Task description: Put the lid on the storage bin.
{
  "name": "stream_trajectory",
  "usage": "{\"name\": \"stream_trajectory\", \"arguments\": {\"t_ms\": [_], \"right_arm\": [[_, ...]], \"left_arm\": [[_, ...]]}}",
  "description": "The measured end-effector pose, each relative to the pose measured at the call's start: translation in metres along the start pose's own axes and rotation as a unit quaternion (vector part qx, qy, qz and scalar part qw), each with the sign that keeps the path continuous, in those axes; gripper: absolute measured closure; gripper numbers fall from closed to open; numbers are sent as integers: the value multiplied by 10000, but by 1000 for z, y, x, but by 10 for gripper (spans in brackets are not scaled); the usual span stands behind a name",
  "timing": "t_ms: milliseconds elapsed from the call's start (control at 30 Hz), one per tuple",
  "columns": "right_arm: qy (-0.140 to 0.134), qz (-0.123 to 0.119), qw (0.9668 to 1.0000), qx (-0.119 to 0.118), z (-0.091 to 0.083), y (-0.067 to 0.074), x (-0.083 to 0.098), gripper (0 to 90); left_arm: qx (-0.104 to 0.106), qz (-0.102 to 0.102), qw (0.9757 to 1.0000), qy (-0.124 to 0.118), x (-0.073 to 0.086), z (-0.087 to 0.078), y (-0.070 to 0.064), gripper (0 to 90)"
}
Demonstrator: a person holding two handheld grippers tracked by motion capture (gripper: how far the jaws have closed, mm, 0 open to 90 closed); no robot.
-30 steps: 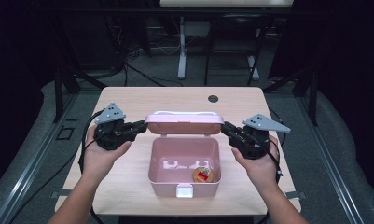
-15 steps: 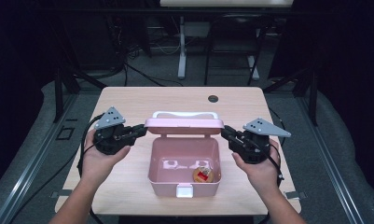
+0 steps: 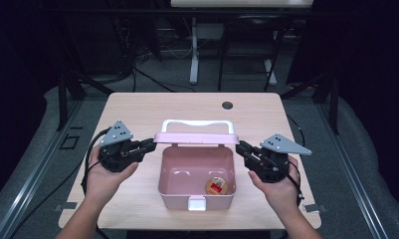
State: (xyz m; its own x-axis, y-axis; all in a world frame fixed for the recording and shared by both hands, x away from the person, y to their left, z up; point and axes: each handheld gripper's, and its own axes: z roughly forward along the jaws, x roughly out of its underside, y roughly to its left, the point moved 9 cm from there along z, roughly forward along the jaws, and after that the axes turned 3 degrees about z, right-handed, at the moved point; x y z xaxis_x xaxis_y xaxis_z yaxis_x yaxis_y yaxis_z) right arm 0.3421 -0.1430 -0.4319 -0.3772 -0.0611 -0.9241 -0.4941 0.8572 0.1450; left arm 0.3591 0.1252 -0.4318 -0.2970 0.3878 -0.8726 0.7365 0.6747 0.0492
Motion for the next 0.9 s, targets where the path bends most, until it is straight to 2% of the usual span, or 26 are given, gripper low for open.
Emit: {"name": "stream_trajectory", "arguments": {"t_ms": [500, 800, 900], "right_arm": [[13, 2, 10000, -56, -5, 4, 9, 798], [66, 50, 9999, -102, -8, 5, 16, 799], [68, 74, 9999, -130, -9, 5, 17, 801]], "left_arm": [[42, -7, 10000, 23, 7, -3, -5, 820], [184, -127, 9997, 40, 13, -5, -8, 820], [181, -103, 9998, 59, 14, -6, -9, 821]]}}
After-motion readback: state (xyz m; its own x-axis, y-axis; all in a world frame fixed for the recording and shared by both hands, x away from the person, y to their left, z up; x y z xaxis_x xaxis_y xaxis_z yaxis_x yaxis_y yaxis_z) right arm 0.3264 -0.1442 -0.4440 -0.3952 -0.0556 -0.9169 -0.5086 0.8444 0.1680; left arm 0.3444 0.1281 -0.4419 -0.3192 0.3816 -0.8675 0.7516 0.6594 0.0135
